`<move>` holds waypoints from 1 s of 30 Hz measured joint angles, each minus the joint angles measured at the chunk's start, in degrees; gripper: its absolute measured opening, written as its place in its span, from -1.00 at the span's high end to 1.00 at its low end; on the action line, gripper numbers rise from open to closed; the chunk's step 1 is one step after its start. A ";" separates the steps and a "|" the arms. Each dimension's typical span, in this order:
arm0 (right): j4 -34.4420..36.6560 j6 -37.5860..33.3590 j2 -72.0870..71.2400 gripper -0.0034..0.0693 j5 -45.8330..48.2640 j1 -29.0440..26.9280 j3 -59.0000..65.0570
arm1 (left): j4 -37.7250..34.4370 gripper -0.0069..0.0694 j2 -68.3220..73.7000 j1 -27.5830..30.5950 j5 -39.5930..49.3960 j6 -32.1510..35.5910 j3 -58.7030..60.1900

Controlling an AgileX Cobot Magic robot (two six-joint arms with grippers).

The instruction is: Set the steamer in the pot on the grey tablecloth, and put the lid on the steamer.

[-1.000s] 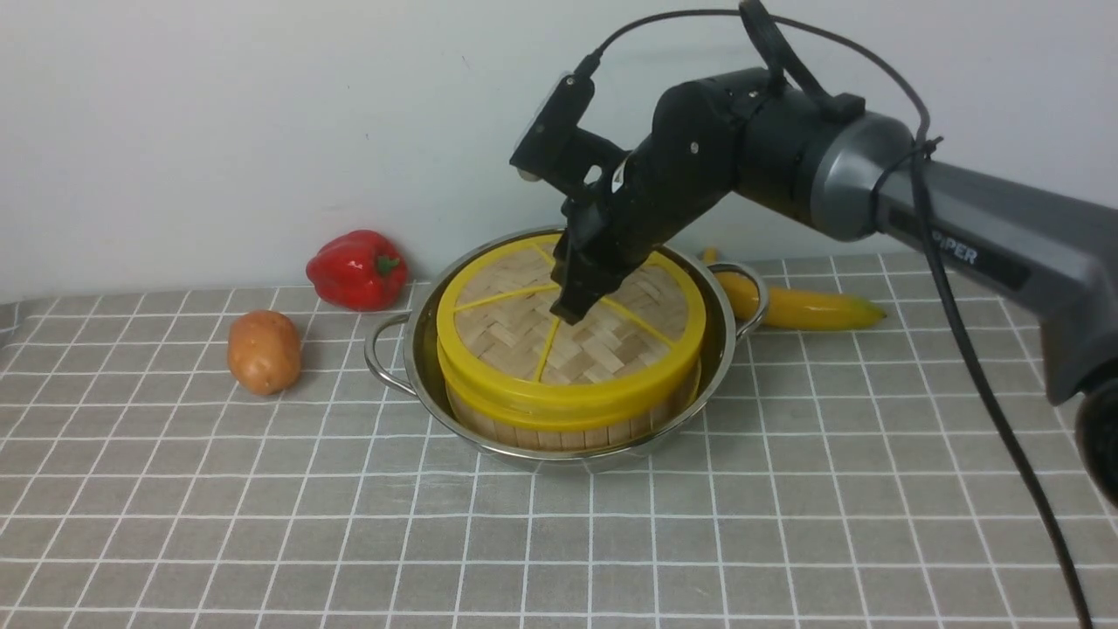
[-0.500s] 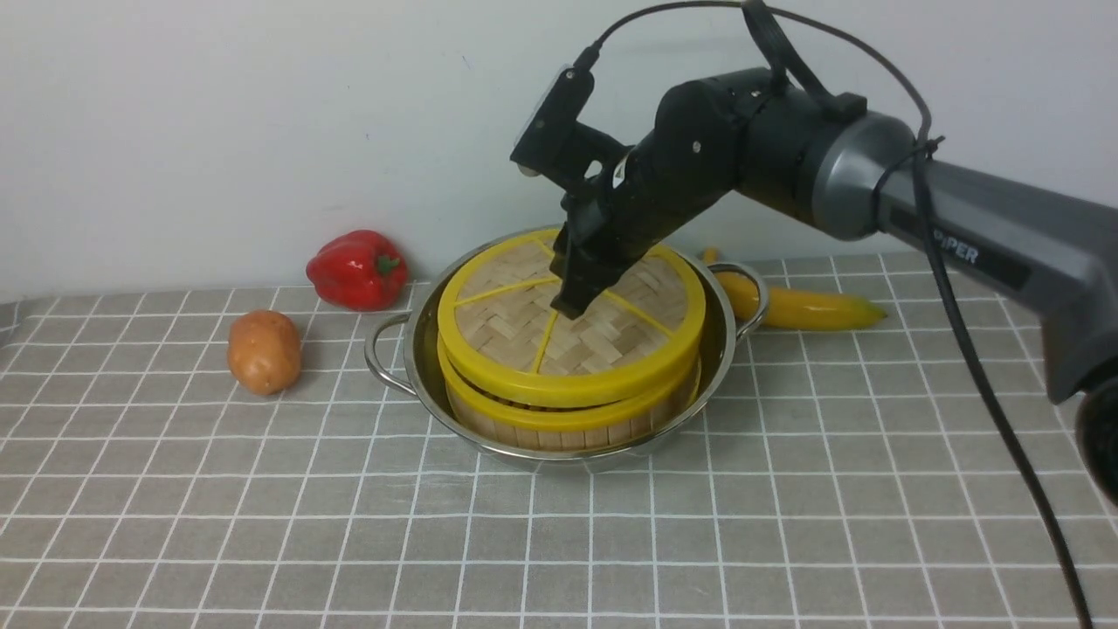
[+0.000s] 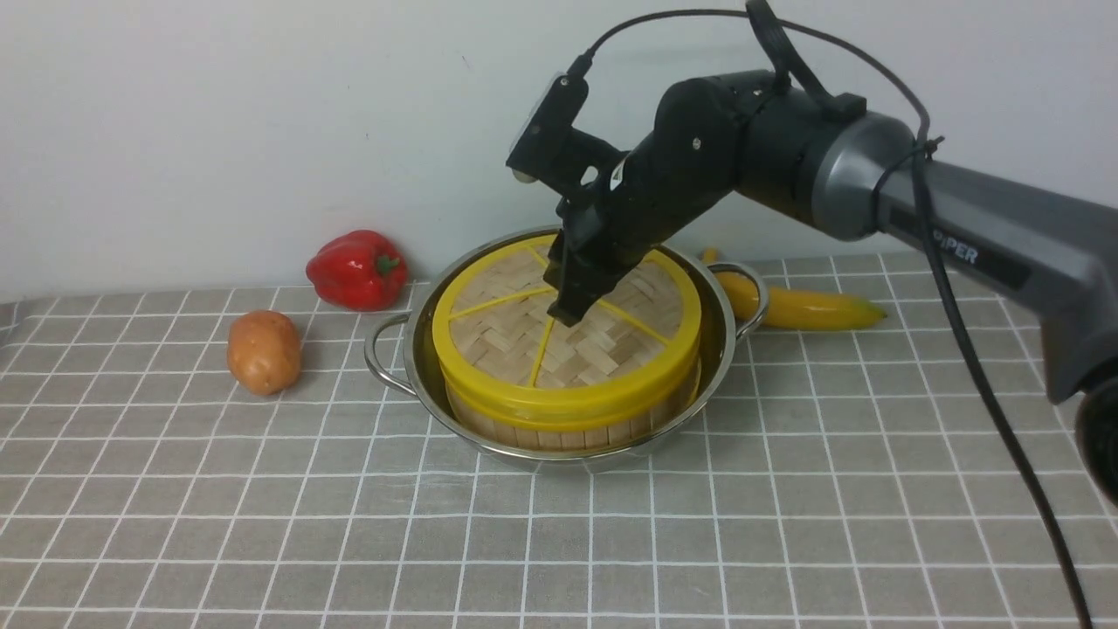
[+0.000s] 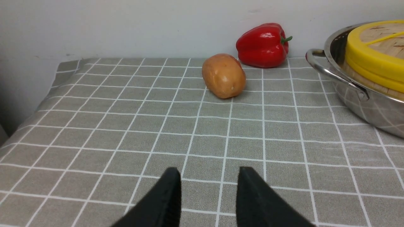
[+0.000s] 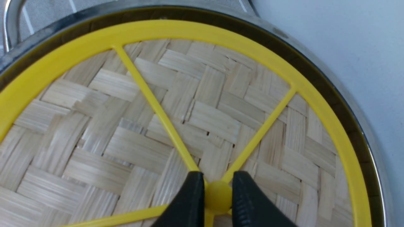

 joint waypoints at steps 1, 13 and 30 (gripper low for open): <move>0.06 0.00 0.00 0.56 0.00 0.00 0.00 | 0.00 0.18 0.00 0.00 0.00 0.00 0.00; 0.17 0.71 0.00 0.58 1.07 0.00 0.00 | 0.00 0.18 0.00 0.00 0.00 0.00 0.00; -9.98 6.79 -11.33 0.19 -3.08 0.00 0.11 | 0.00 0.18 0.00 0.00 0.00 0.00 0.00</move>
